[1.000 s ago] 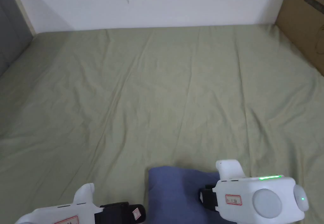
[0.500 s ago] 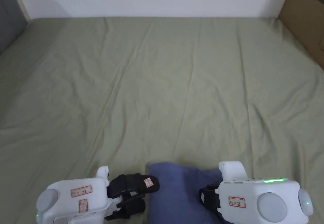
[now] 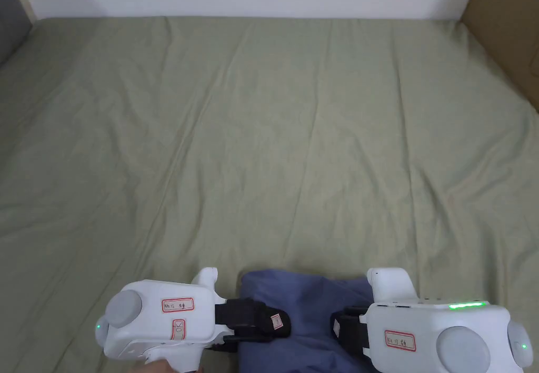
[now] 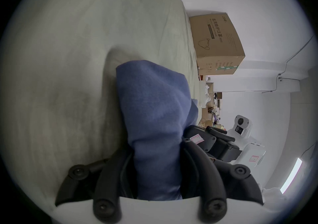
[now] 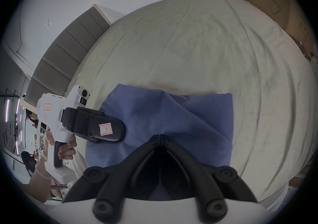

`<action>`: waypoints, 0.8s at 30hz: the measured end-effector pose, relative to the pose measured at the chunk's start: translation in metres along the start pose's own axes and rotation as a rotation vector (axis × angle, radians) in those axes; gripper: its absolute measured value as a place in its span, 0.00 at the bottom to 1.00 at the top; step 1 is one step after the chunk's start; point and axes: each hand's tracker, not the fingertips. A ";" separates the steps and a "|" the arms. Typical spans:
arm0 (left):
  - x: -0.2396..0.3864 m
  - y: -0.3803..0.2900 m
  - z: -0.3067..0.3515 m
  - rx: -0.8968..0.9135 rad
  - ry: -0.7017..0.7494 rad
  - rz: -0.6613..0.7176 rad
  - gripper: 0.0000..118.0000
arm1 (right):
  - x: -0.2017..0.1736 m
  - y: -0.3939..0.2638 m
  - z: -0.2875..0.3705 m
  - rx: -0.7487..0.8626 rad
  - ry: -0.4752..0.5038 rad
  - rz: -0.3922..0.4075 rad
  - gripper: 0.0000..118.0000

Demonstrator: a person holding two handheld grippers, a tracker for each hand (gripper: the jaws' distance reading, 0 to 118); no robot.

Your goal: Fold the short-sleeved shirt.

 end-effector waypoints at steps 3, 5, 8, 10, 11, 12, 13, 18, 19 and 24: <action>0.004 0.002 0.010 0.000 0.025 -0.041 0.26 | -0.006 0.003 0.007 0.031 -0.020 0.021 0.00; 0.005 0.006 0.027 0.006 0.065 -0.065 0.26 | -0.009 0.005 0.012 0.043 -0.015 0.026 0.00; 0.002 0.017 0.067 0.025 0.168 -0.130 0.25 | -0.010 0.009 0.016 0.055 0.000 0.025 0.00; -0.001 0.026 0.104 0.062 0.241 -0.147 0.25 | -0.010 0.010 0.016 0.063 -0.002 0.027 0.00; 0.000 0.031 0.124 0.074 0.288 -0.164 0.25 | -0.010 0.011 0.016 0.065 -0.002 0.026 0.00; -0.004 0.038 0.145 0.092 0.343 -0.162 0.25 | -0.010 0.012 0.015 0.063 -0.002 0.024 0.00; -0.008 0.044 0.164 0.107 0.393 -0.150 0.25 | -0.009 0.013 0.014 0.063 -0.003 0.021 0.00; -0.011 0.070 0.250 0.121 0.703 -0.169 0.25 | -0.006 0.014 0.009 0.052 -0.017 0.007 0.00; -0.011 0.076 0.264 0.102 0.766 -0.187 0.25 | -0.005 0.014 0.009 0.049 -0.022 0.006 0.00; -0.024 0.104 0.326 0.117 1.087 -0.195 0.25 | 0.001 0.013 0.008 0.041 -0.058 -0.016 0.00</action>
